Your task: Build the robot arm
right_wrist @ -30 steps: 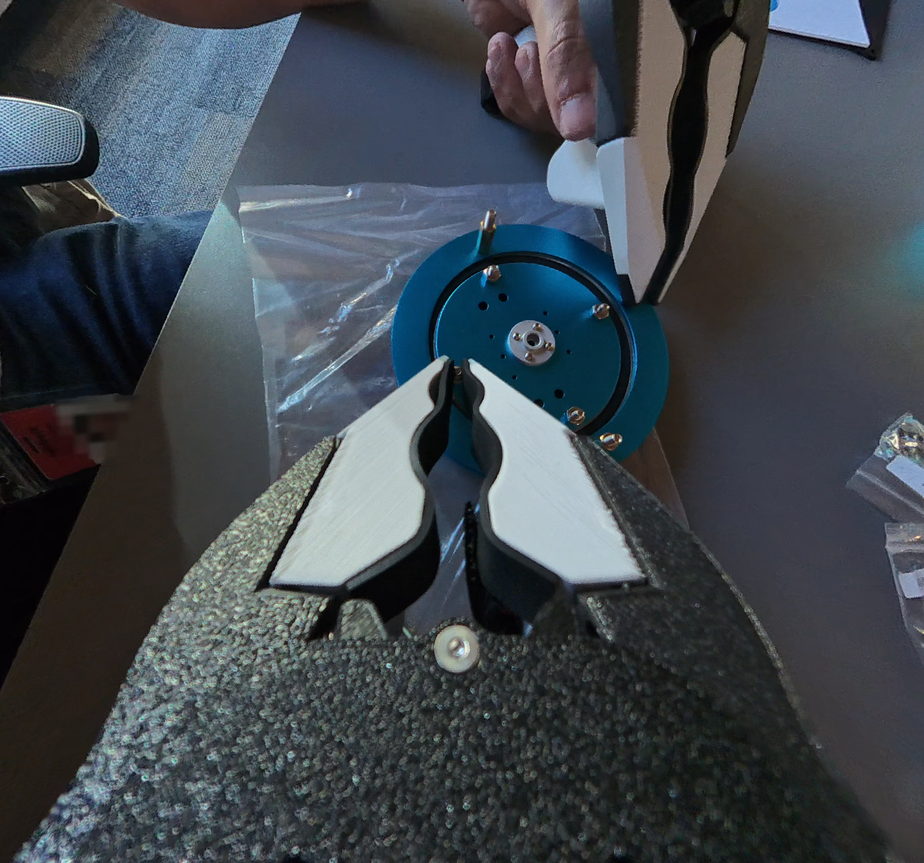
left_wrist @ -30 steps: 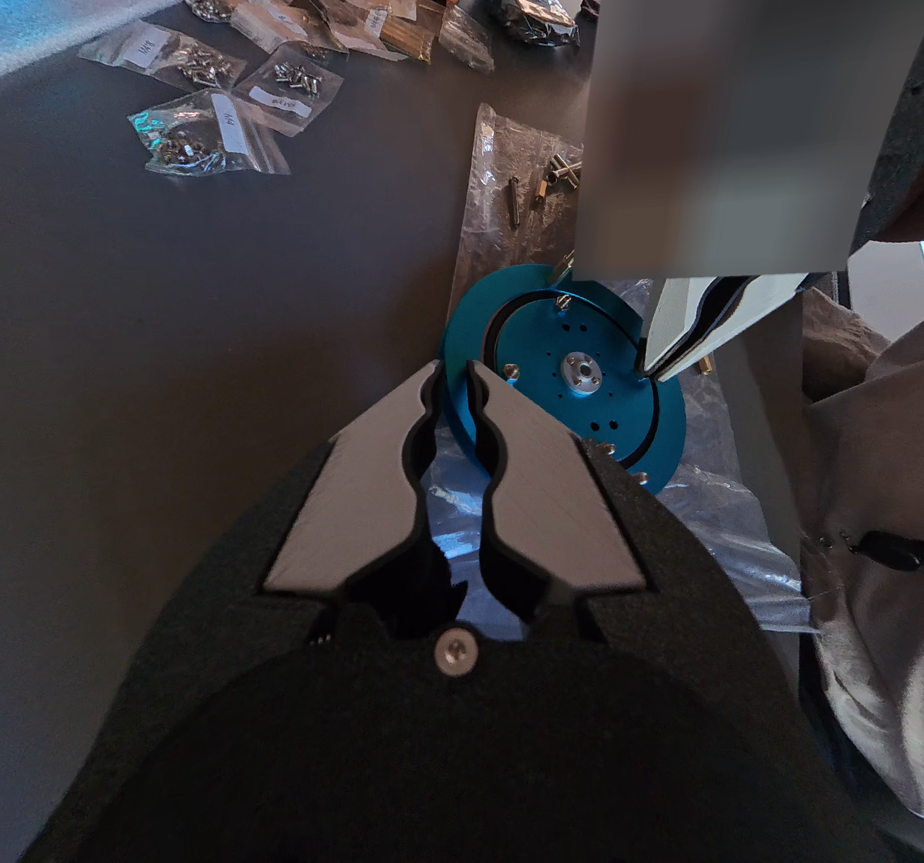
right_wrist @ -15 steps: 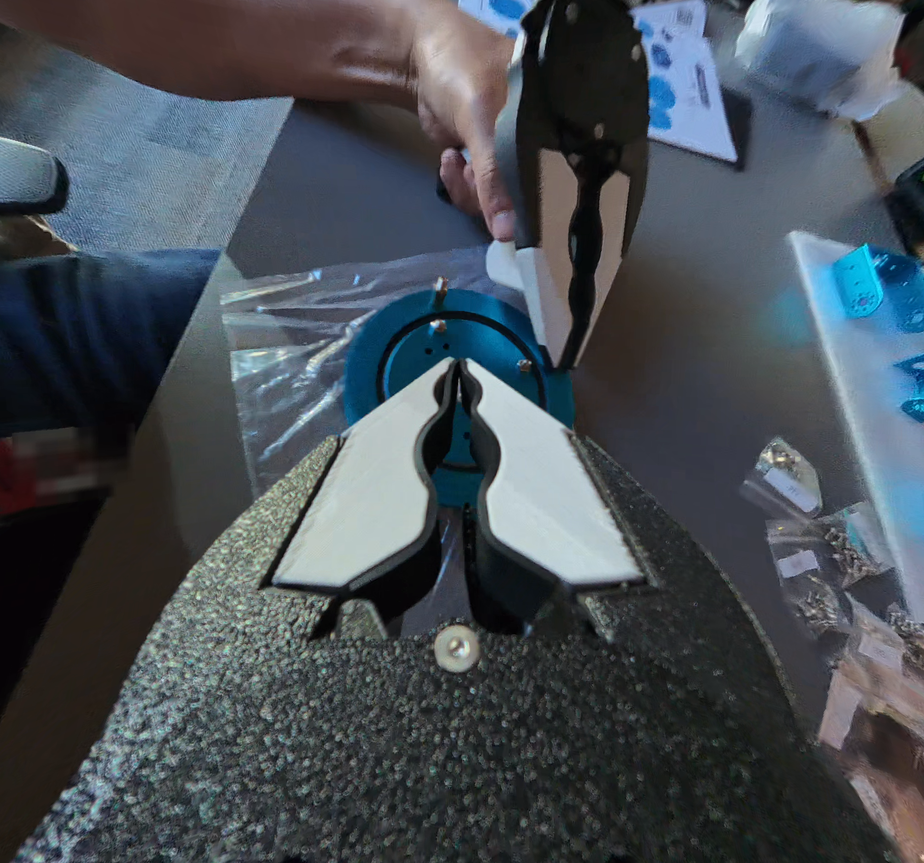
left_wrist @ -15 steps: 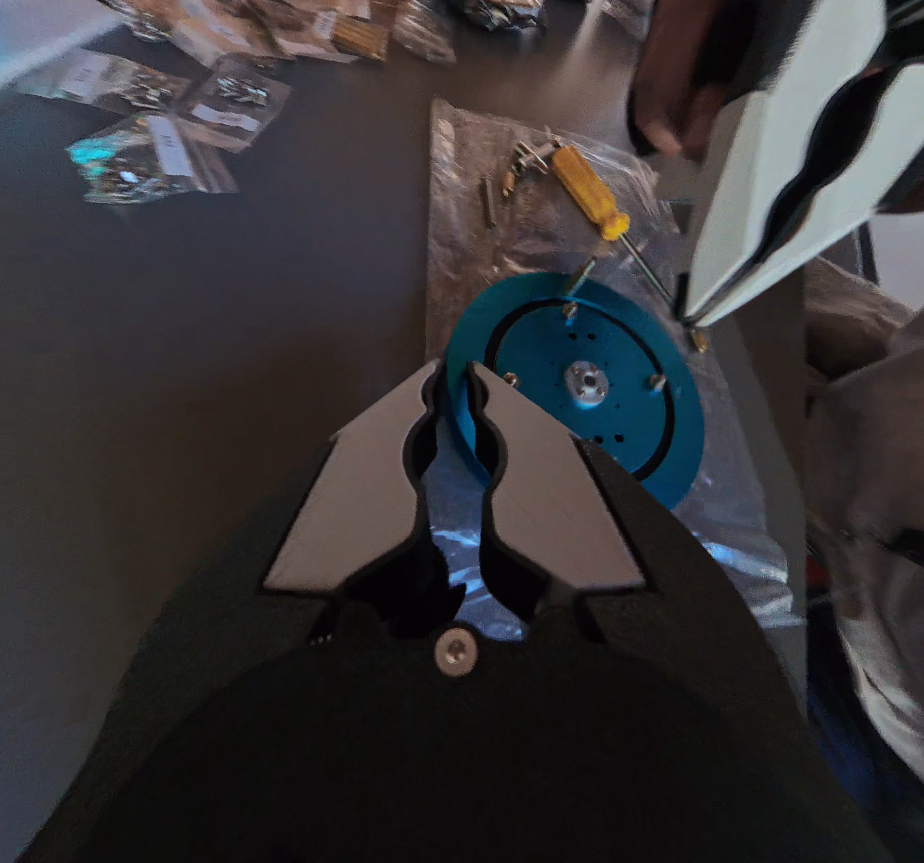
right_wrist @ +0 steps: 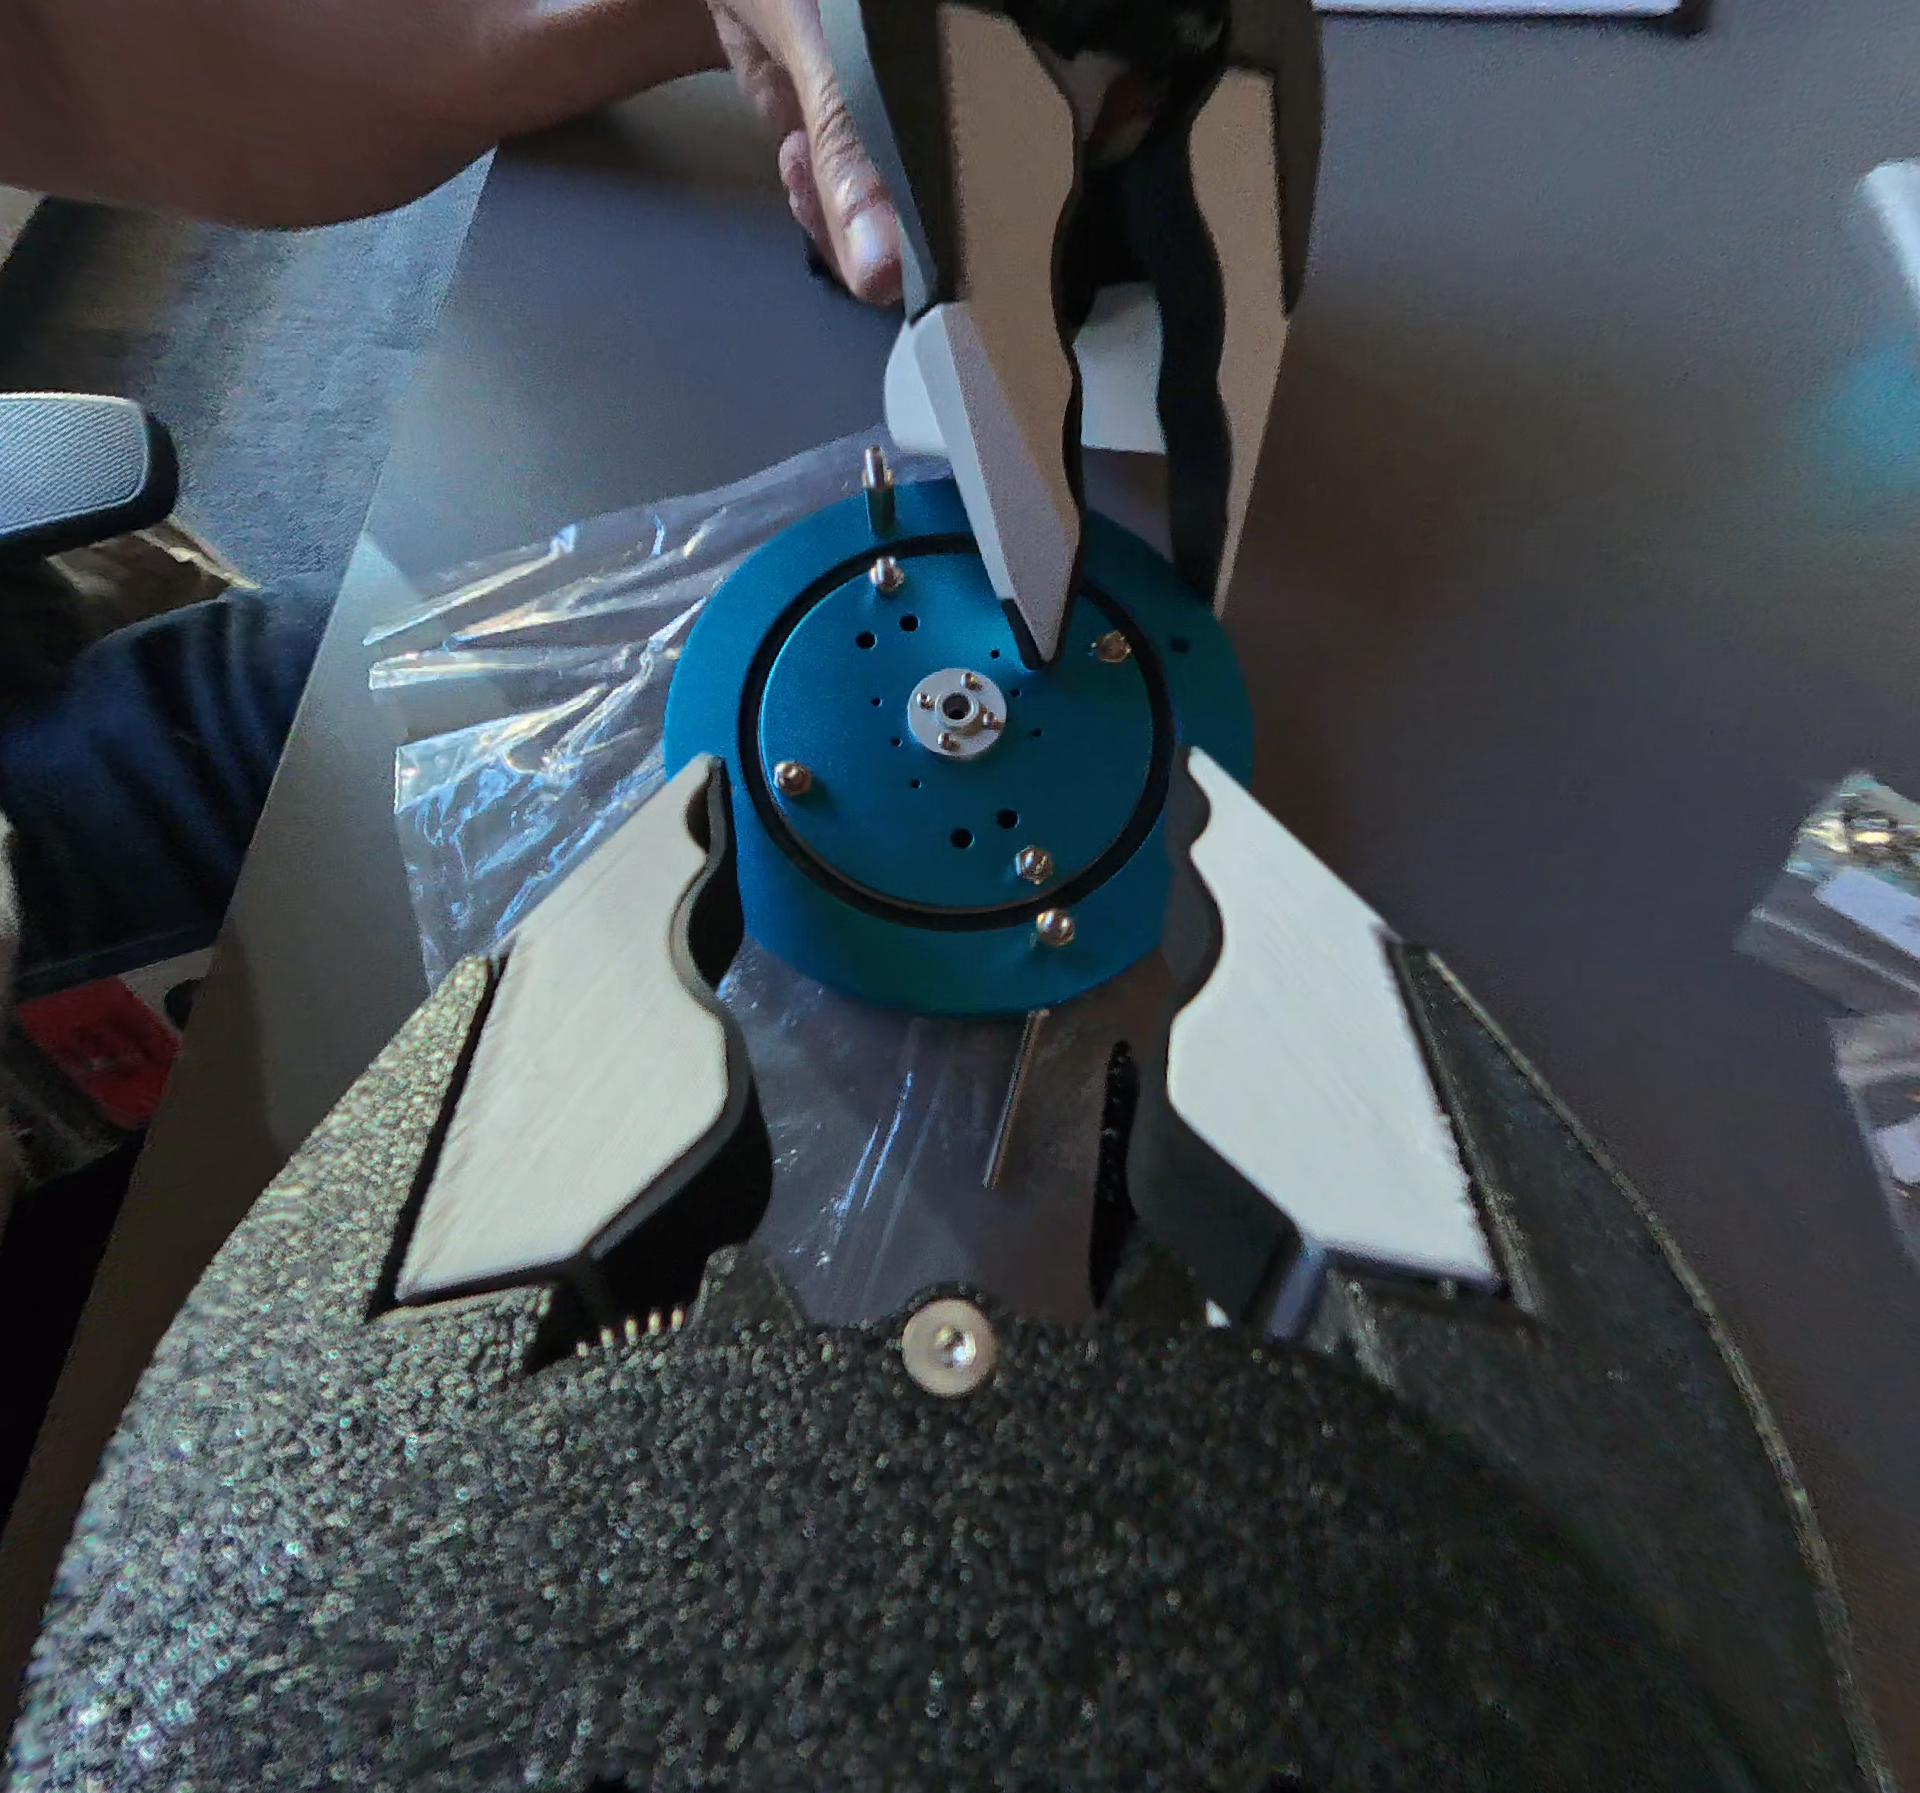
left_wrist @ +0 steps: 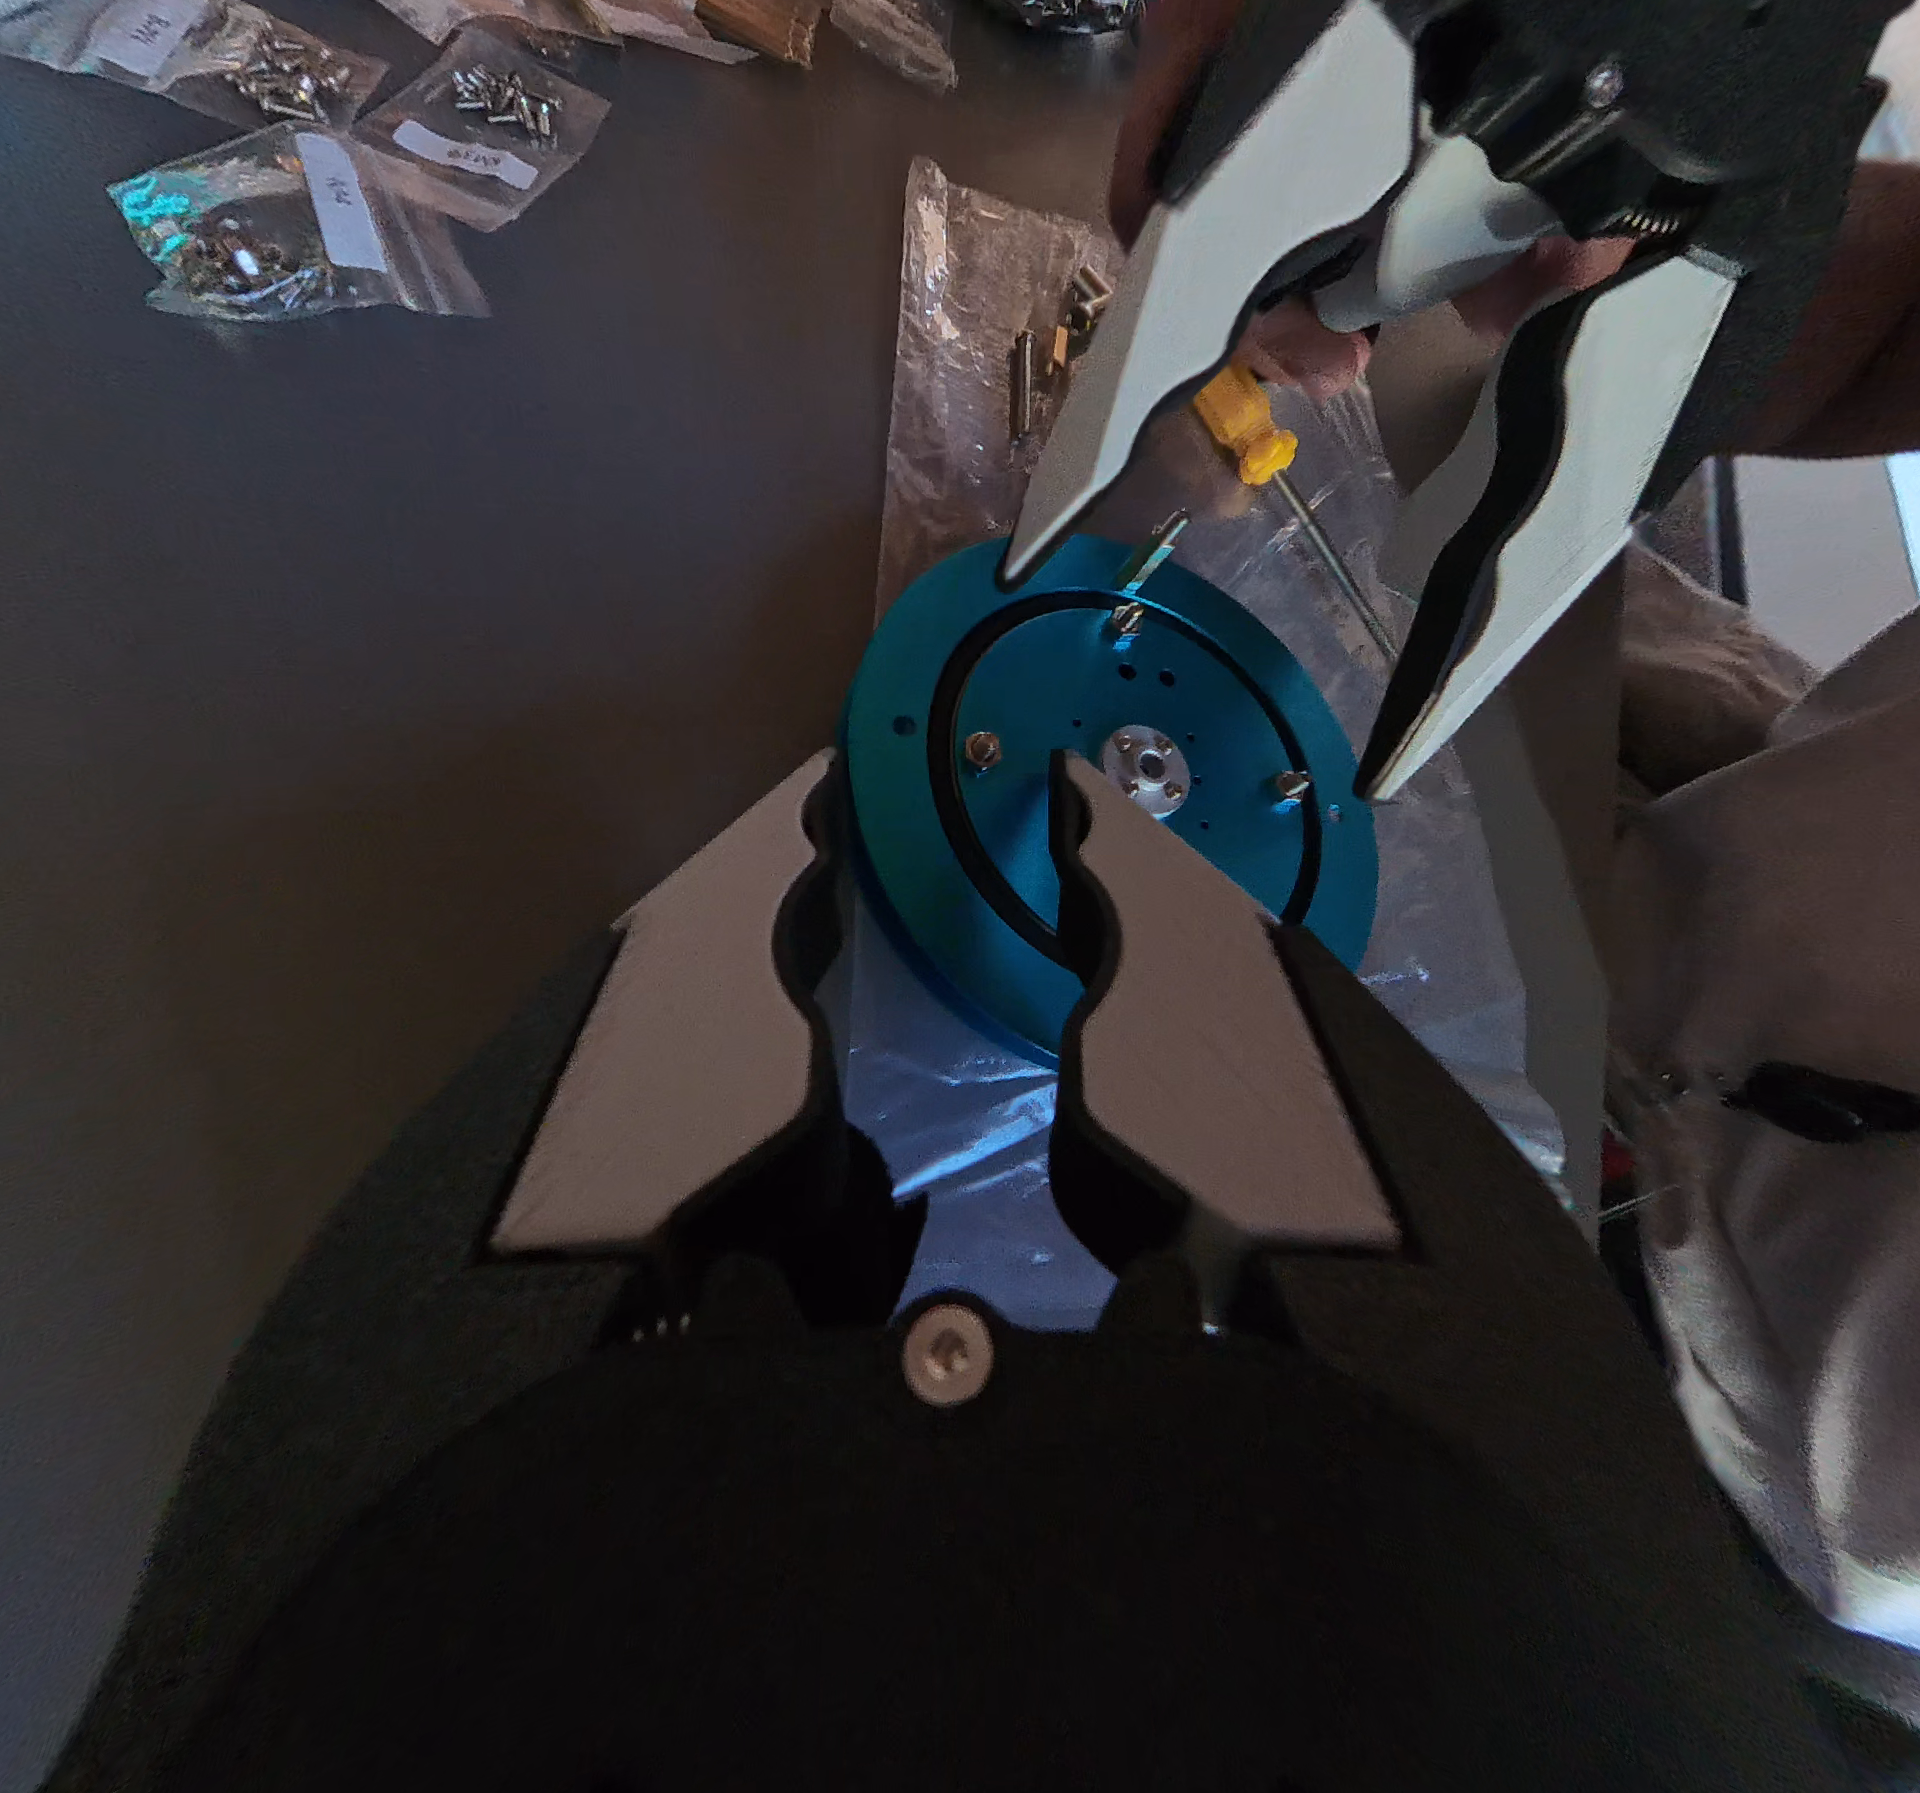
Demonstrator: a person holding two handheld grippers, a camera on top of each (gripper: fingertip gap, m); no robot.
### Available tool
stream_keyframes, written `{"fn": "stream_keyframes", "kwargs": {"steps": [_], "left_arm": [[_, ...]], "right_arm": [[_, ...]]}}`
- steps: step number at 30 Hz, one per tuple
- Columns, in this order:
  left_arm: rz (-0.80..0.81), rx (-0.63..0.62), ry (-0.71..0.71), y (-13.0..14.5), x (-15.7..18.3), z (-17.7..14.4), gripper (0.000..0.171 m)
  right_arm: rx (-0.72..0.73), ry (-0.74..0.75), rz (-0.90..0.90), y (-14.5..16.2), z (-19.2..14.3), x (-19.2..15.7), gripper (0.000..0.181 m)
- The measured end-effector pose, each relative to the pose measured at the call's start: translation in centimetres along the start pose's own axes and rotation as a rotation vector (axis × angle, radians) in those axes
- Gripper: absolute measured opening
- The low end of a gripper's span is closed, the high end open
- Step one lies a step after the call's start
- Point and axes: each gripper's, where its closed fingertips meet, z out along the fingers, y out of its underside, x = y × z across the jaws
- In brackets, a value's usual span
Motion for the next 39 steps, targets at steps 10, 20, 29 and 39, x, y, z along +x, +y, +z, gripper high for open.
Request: {"fn": "stream_keyframes", "kwargs": {"steps": [10,20,29,39], "left_arm": [[0.055,0.009,-0.072,-0.6,-0.2,0.5,0.032],[0.073,0.010,-0.070,-0.6,-0.1,0.5,0.028],[0.075,0.008,-0.080,-0.6,-0.2,0.5,0.027],[0.067,0.018,-0.066,-0.7,-0.1,0.6,0.028]], "right_arm": [[-0.008,-0.021,0.002,0.3,1.0,0.0,0.089],[0.001,-0.033,-0.013,0.3,0.9,-0.5,0.087],[0.002,-0.035,-0.014,0.3,0.9,-0.6,0.086],[0.079,-0.083,0.058,0.4,-5.1,0.6,0.052]]}}
